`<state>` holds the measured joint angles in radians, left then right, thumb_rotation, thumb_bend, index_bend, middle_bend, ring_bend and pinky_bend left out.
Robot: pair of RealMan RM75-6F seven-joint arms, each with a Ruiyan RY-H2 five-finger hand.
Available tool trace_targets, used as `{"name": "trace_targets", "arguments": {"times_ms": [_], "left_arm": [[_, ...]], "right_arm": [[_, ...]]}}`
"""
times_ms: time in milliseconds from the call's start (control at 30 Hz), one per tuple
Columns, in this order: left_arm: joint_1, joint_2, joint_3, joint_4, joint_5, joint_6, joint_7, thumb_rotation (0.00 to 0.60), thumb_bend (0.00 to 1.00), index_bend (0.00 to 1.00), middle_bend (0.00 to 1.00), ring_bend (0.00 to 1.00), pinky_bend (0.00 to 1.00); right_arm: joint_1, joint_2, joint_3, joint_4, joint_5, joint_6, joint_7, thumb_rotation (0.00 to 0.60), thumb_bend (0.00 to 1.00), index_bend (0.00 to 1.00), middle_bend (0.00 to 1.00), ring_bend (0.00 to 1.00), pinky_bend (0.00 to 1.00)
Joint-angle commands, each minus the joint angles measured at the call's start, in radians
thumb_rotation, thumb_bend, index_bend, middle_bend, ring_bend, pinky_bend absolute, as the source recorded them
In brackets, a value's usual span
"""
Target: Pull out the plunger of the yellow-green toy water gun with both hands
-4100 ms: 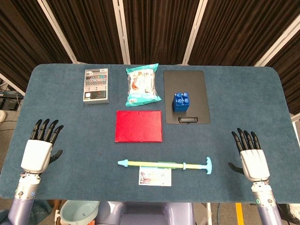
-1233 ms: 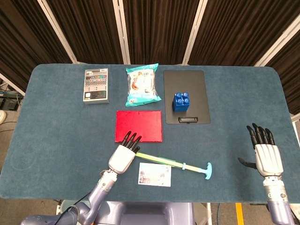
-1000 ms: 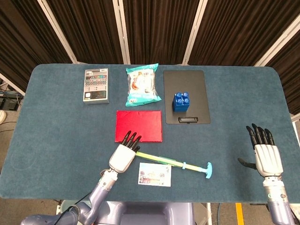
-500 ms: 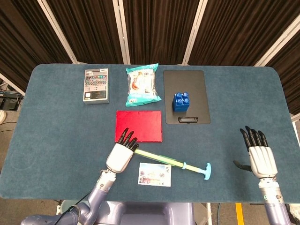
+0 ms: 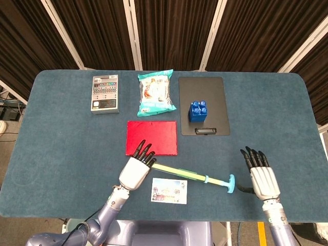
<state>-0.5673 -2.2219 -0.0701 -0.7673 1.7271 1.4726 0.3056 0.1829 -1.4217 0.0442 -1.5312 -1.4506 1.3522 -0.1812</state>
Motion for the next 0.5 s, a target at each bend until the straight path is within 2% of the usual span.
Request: {"name": "trace_targets", "arguments": {"times_ms": [33, 233, 500], "left_arm": [[-0.008, -0.011, 0.006, 0.016, 0.002, -0.01, -0.008, 0.6, 0.54, 0.79, 0.32, 0.12, 0.05], [-0.016, -0.042, 0.014, 0.053, -0.007, -0.037, -0.017, 0.6, 0.54, 0.79, 0.32, 0.12, 0.05], [-0.024, -0.047, 0.019, 0.072, -0.003, -0.022, -0.018, 0.6, 0.54, 0.79, 0.32, 0.12, 0.05]], "right_arm": [[0.001, -0.05, 0.005, -0.012, 0.019, -0.004, -0.041, 0.6, 0.08, 0.17, 0.0, 0.0, 0.0], [0.001, -0.162, 0.048, 0.013, 0.09, 0.004, -0.064, 0.6, 0.17, 0.28, 0.02, 0.0, 0.0], [-0.009, -0.179, 0.039, 0.019, 0.102, 0.016, -0.109, 0.6, 0.19, 0.33, 0.02, 0.0, 0.0]]}}
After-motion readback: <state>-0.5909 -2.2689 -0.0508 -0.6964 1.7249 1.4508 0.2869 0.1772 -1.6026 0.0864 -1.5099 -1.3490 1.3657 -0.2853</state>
